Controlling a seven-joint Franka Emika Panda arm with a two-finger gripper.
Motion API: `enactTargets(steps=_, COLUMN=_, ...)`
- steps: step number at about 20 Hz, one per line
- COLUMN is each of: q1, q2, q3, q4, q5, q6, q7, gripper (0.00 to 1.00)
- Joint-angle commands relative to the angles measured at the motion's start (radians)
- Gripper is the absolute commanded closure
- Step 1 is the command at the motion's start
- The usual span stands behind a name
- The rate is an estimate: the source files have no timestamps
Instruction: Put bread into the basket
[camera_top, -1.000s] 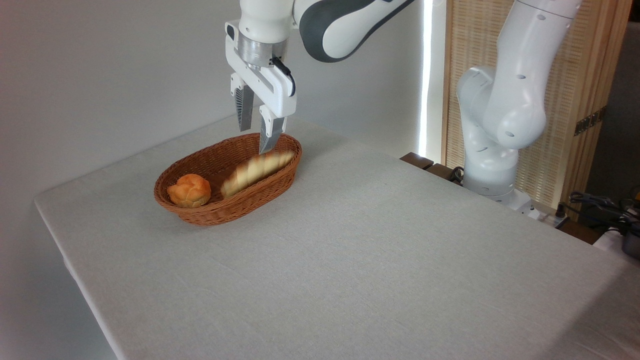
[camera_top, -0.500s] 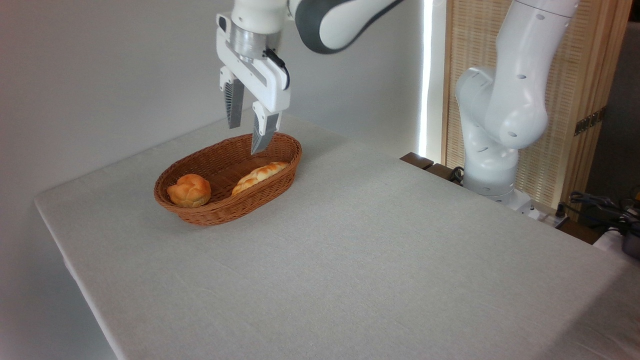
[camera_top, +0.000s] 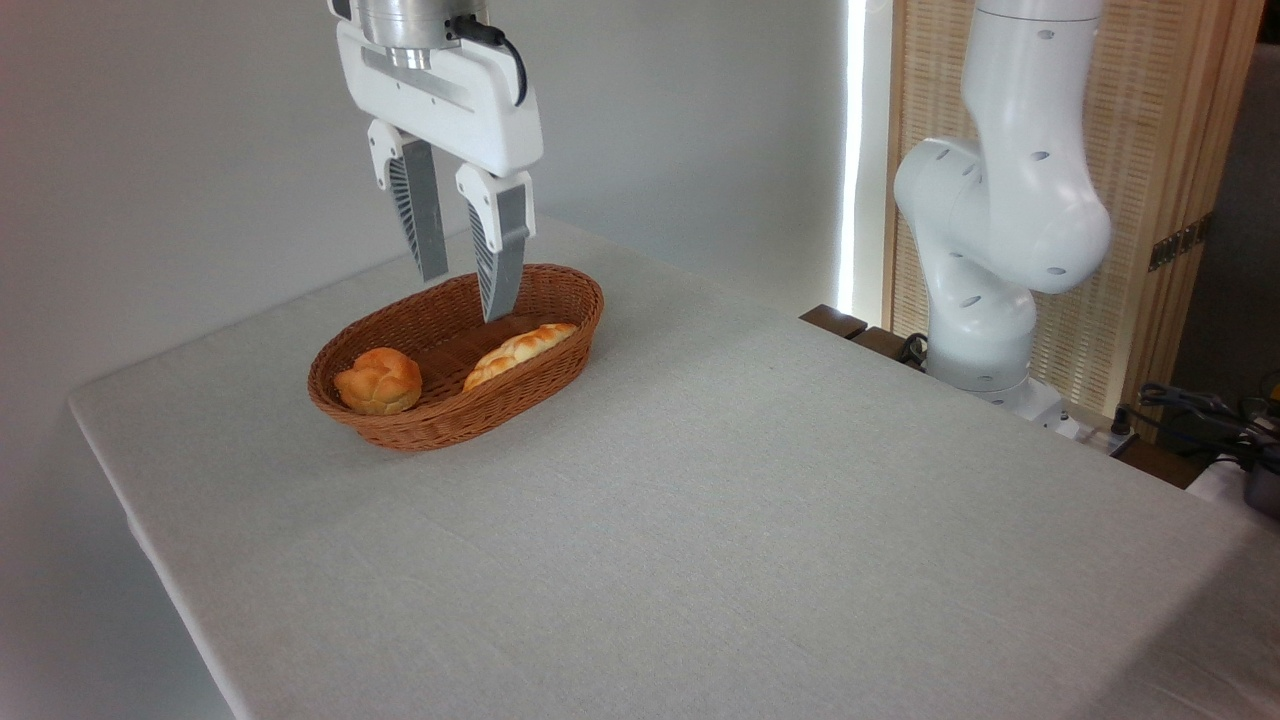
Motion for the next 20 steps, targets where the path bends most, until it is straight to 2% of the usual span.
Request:
enactTargets(steps=1, q1=0.170, q2=0.013, q3=-0.093, q4=0.071, q5=0.016, q6=-0.070, q7=0.079, gripper=0.00)
enactTargets(steps=4, q1=0.193, q2=0.048, q3=-0.084, q4=0.164, q5=0.018, q6=-0.210, q7=0.185, gripper=0.00)
enactTargets(steps=8, q1=0.242, q2=0.074, q3=-0.099, q4=0.200, q5=0.008, q6=-0.244, q7=0.208, gripper=0.00)
enactTargets(steps=12, q1=0.244, q2=0.090, q3=-0.144, q4=0.200, q5=0.016, q6=-0.251, q7=0.197, gripper=0.00)
enactTargets(steps=15, q1=0.236, q2=0.088, q3=-0.107, q4=0.204, q5=0.007, q6=-0.251, q7=0.199, gripper=0.00)
enactTargets(steps=20, q1=0.228, q2=0.082, q3=-0.101, q4=0.203, q5=0.004, q6=-0.265, q7=0.199, gripper=0.00)
